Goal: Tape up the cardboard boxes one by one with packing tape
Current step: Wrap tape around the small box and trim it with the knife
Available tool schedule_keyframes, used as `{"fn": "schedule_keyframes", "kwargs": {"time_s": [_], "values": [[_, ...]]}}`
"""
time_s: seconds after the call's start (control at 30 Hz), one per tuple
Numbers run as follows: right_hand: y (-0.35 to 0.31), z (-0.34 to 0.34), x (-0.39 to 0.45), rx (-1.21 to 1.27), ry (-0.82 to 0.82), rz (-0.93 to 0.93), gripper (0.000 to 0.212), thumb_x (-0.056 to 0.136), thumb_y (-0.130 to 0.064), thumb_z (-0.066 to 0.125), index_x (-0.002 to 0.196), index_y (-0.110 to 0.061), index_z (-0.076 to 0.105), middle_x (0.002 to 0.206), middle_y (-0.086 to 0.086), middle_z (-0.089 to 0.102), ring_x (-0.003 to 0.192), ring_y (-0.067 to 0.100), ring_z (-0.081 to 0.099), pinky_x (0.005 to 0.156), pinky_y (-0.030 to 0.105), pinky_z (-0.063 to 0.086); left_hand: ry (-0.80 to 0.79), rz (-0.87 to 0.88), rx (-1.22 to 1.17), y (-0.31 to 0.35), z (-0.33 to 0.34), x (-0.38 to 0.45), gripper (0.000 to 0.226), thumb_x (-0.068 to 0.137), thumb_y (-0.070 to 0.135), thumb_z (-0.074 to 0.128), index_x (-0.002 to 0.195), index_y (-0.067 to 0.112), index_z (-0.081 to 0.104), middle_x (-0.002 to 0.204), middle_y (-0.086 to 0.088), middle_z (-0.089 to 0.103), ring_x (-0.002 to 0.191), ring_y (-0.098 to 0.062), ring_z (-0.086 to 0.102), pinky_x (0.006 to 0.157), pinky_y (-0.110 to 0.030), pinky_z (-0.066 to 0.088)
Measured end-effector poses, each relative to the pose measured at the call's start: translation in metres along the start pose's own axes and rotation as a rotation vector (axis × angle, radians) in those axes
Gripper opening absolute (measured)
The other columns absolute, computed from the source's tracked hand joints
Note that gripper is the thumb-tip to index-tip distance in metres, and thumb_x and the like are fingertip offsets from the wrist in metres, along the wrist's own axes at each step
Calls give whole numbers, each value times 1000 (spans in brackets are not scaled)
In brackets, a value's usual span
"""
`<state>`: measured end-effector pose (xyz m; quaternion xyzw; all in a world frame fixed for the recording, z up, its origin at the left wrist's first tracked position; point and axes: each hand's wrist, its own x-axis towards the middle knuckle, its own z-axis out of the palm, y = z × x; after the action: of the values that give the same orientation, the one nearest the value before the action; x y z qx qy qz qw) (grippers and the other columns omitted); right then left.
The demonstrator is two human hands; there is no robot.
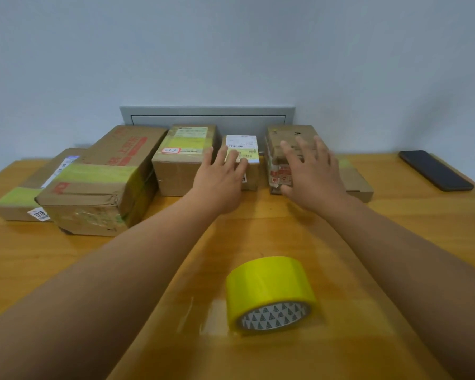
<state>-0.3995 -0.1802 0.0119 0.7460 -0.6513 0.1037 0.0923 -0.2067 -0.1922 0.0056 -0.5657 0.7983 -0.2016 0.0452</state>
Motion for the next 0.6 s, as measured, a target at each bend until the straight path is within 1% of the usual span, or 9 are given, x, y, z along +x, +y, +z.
{"fn": "schedule_keyframes", "kwargs": {"time_s": [0.1, 0.17, 0.23, 0.33, 0.4, 0.47, 0.5, 0.53, 0.6], "values": [[0, 5, 18, 14, -85, 58, 103, 82, -63, 64, 154, -37, -5, 165, 1, -7, 149, 36, -13, 116, 63, 1, 5, -37, 45, 1, 5, 7, 67, 98, 39, 39, 154, 12, 10, 155, -12, 23, 145, -32, 20, 119, -53, 12], [-1, 7, 24, 11, -148, 96, 105, 80, -69, 62, 154, -38, -5, 165, -2, -7, 149, 37, -12, 112, 69, -1, 8, -64, 50, 2, 8, 10, 70, 99, 38, 38, 155, 11, 7, 154, -11, 26, 143, -31, 25, 118, -53, 13], [-3, 8, 27, 9, -149, 114, 95, 83, -70, 57, 154, -36, 4, 165, -3, -1, 150, 37, -5, 110, 72, 1, 1, -77, 45, 2, 10, 12, 72, 99, 37, 37, 156, 12, 1, 155, -11, 25, 143, -30, 26, 118, -53, 12], [-7, 4, 23, 59, -41, 120, 63, 94, -62, 44, 148, -34, 30, 160, -3, 22, 148, 35, 13, 107, 76, 9, 5, -68, 42, 3, 9, 12, 74, 99, 39, 37, 157, 17, -4, 154, -14, 25, 144, -30, 24, 118, -54, 10], [-9, 0, 21, 79, 11, 114, 47, 98, -55, 39, 138, -31, 45, 152, -3, 37, 141, 32, 26, 106, 73, 19, 4, -64, 22, 5, 8, 9, 72, 99, 40, 37, 157, 18, 0, 156, -15, 23, 146, -31, 19, 118, -55, 8], [-10, -4, 18, 81, 15, 114, 39, 98, -53, 38, 128, -33, 52, 144, -4, 45, 134, 29, 33, 103, 65, 29, 15, -52, -35, 9, 5, 4, 71, 99, 39, 40, 157, 17, 5, 160, -14, 18, 149, -31, 13, 119, -54, 6], [-9, -6, 16, 84, 15, 111, 37, 98, -53, 38, 125, -34, 54, 141, -6, 47, 132, 28, 34, 101, 62, 31, 28, -40, -101, 11, 3, 0, 71, 98, 39, 42, 157, 17, 8, 161, -13, 17, 149, -31, 14, 120, -51, 7], [-8, -8, 14, 87, 16, 105, 35, 98, -53, 38, 123, -35, 55, 140, -7, 49, 130, 27, 35, 100, 60, 32, 45, -24, -193, 13, 0, -3, 71, 98, 38, 44, 157, 18, 10, 161, -11, 18, 148, -29, 16, 120, -49, 11], [-8, -13, 3, 86, 15, 85, 36, 98, -53, 38, 125, -37, 55, 140, -9, 48, 130, 26, 33, 98, 56, 33, 56, 13, -412, 18, -9, -10, 73, 98, 38, 48, 157, 19, 11, 161, -8, 20, 145, -28, 28, 117, -44, 25]]}}
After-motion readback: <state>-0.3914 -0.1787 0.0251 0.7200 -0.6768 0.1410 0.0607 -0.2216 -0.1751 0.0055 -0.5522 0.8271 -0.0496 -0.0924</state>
